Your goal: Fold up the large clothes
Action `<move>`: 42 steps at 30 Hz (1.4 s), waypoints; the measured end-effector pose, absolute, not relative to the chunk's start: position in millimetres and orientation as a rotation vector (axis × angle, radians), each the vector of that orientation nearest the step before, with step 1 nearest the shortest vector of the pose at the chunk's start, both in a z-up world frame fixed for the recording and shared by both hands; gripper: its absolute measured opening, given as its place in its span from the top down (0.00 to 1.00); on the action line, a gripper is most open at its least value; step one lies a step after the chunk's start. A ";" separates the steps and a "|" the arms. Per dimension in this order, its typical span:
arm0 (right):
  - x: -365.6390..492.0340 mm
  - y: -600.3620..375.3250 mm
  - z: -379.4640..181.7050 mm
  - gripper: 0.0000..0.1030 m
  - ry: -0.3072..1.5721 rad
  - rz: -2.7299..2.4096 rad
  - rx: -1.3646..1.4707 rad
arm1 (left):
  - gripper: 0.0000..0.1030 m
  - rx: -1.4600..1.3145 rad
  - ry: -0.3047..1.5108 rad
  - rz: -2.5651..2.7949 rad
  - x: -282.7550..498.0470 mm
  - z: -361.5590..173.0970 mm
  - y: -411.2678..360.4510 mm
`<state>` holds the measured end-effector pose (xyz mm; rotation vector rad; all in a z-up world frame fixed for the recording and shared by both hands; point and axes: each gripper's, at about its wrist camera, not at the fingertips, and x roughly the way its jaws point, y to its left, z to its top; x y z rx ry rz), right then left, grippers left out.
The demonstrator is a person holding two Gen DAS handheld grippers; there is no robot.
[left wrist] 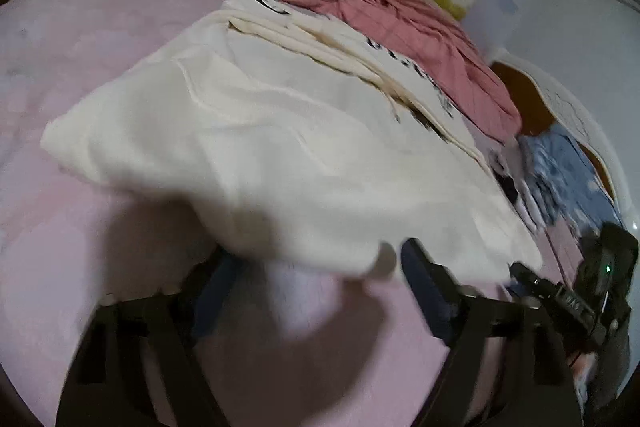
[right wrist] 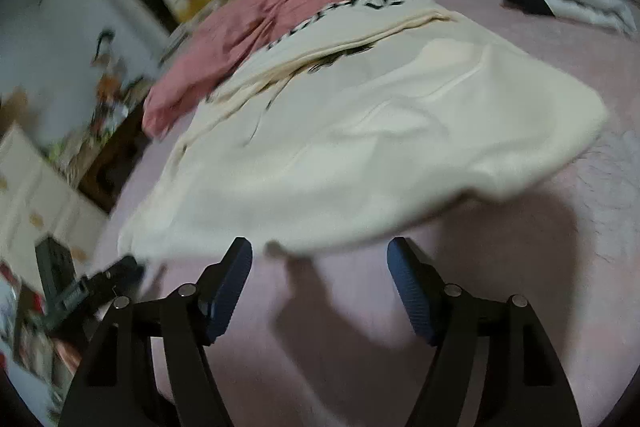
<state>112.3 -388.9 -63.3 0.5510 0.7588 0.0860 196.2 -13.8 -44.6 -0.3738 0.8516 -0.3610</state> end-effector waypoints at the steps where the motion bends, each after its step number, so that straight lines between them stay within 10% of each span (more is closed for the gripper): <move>1: 119.2 -390.0 -65.4 0.52 0.765 0.056 0.534 | 0.67 -0.353 0.846 -0.333 199.8 -45.1 -14.1; 3: 125.7 -394.1 -67.3 0.85 0.765 0.047 0.556 | 0.87 -0.364 0.863 -0.332 207.2 -45.8 -11.8; 5: 126.4 -401.4 -62.2 0.90 0.743 0.063 0.569 | 0.88 -0.411 0.849 -0.340 207.3 -39.6 -4.4; 20: 234.2 -393.9 30.3 0.91 0.651 0.018 0.268 | 0.88 -0.196 0.764 -0.254 338.7 35.8 -57.4; 34: 360.2 -405.6 -30.7 0.91 0.761 0.018 0.290 | 0.85 -0.170 0.853 -0.253 433.1 -41.9 -74.5; 38: 361.4 -413.1 -36.3 0.86 0.735 0.038 0.305 | 0.81 -0.171 0.823 -0.297 426.5 -36.3 -71.5; 40: 355.8 -417.6 -31.8 0.76 0.712 0.015 0.304 | 0.60 -0.124 0.778 -0.281 416.1 -29.2 -69.0; 42: 341.3 -424.4 -20.7 0.39 0.645 -0.035 0.281 | 0.42 -0.091 0.712 -0.239 400.5 -14.5 -59.0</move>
